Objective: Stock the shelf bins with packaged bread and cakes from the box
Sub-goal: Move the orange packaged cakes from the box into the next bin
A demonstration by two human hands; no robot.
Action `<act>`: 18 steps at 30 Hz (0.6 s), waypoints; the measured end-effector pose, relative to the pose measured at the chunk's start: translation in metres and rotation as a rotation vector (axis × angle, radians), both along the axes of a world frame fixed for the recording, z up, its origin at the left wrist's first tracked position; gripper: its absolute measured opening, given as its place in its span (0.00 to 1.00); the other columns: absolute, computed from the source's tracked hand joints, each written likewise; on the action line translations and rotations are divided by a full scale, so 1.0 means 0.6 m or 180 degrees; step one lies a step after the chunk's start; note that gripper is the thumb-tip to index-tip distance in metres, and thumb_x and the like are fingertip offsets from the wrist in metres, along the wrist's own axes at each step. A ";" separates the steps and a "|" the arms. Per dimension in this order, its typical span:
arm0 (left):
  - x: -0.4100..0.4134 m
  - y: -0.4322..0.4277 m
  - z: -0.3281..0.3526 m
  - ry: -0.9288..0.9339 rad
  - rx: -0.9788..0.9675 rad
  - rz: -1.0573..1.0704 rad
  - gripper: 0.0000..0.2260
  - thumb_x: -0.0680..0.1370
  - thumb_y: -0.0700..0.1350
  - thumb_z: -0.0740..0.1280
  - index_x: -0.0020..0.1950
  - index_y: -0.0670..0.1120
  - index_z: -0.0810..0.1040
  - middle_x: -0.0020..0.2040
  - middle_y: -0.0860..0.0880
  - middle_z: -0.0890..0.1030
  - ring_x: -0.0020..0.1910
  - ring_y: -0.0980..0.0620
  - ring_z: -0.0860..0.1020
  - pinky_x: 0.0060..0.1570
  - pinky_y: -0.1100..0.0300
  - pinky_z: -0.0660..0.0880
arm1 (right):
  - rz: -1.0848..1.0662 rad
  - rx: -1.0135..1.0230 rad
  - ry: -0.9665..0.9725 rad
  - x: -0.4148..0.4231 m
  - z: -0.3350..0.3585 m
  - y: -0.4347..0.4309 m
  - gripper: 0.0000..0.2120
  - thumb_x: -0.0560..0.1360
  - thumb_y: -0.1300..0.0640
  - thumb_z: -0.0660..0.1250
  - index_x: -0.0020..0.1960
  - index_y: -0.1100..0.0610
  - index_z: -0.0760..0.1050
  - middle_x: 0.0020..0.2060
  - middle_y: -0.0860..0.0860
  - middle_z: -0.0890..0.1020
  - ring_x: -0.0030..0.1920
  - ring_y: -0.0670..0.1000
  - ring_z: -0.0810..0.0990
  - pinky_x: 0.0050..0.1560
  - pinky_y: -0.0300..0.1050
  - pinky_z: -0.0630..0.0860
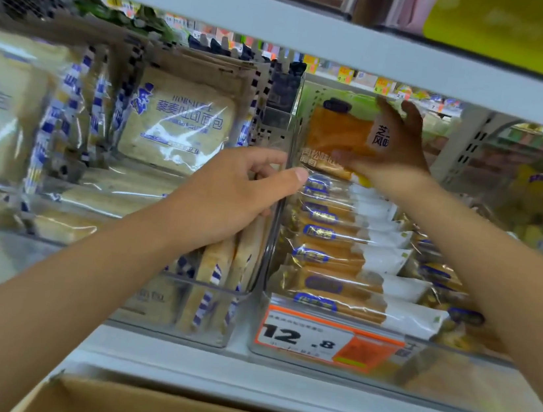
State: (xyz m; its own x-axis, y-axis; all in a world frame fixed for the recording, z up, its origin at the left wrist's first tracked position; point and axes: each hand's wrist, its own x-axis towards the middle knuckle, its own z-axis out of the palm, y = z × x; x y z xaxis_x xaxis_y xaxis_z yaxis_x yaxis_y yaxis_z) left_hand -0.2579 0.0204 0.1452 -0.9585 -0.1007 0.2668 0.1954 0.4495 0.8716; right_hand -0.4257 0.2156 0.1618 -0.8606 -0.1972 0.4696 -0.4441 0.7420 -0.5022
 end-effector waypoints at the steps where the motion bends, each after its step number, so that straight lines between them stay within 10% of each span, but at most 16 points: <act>1: -0.001 0.000 -0.001 0.0014 -0.0008 -0.0008 0.22 0.79 0.58 0.63 0.72 0.53 0.72 0.44 0.55 0.78 0.31 0.69 0.76 0.31 0.74 0.69 | 0.0044 -0.0042 -0.0050 -0.004 0.001 -0.001 0.46 0.64 0.42 0.78 0.76 0.46 0.60 0.78 0.51 0.50 0.77 0.50 0.51 0.70 0.36 0.52; 18: -0.005 -0.002 -0.007 0.0064 -0.0014 -0.0113 0.22 0.79 0.57 0.63 0.72 0.52 0.72 0.30 0.62 0.76 0.28 0.68 0.76 0.31 0.73 0.69 | 0.0105 0.1833 0.0637 -0.005 -0.002 0.007 0.43 0.67 0.27 0.54 0.78 0.40 0.48 0.79 0.52 0.48 0.79 0.54 0.41 0.75 0.57 0.36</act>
